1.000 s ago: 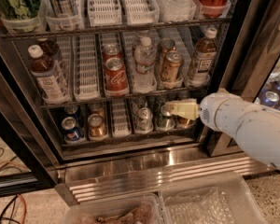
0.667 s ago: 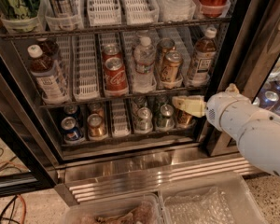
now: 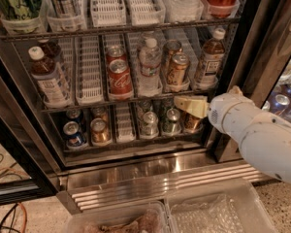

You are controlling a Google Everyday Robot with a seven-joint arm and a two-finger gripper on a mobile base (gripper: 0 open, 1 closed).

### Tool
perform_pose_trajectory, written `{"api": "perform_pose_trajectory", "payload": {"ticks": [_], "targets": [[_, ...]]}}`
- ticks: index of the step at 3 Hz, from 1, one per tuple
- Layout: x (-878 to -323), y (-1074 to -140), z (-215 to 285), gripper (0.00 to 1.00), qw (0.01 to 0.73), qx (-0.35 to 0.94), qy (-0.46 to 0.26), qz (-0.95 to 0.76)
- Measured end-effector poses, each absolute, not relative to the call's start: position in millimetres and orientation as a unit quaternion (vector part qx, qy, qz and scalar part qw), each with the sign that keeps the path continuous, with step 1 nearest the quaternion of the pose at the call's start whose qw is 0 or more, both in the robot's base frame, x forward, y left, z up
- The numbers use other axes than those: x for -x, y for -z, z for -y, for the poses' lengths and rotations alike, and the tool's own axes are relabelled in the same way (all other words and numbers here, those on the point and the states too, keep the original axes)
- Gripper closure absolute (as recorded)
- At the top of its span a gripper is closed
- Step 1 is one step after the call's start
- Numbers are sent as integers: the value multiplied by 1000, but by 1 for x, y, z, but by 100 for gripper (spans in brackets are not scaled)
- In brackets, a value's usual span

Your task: Pick blue plastic bottle from bottom shelf of fridge

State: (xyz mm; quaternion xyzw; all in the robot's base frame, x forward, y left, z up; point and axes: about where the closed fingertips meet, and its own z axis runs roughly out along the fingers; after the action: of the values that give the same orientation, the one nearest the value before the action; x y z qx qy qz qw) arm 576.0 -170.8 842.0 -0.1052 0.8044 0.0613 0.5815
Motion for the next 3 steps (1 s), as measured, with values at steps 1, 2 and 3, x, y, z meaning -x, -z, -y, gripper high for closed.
{"api": "perform_pose_trajectory", "payload": {"ticks": [1, 2, 3], "targets": [[-589, -845, 159, 0, 598, 81, -86, -793], [-596, -845, 156, 0, 614, 64, -90, -781], [-600, -845, 155, 6, 628, 56, -85, -772]]}}
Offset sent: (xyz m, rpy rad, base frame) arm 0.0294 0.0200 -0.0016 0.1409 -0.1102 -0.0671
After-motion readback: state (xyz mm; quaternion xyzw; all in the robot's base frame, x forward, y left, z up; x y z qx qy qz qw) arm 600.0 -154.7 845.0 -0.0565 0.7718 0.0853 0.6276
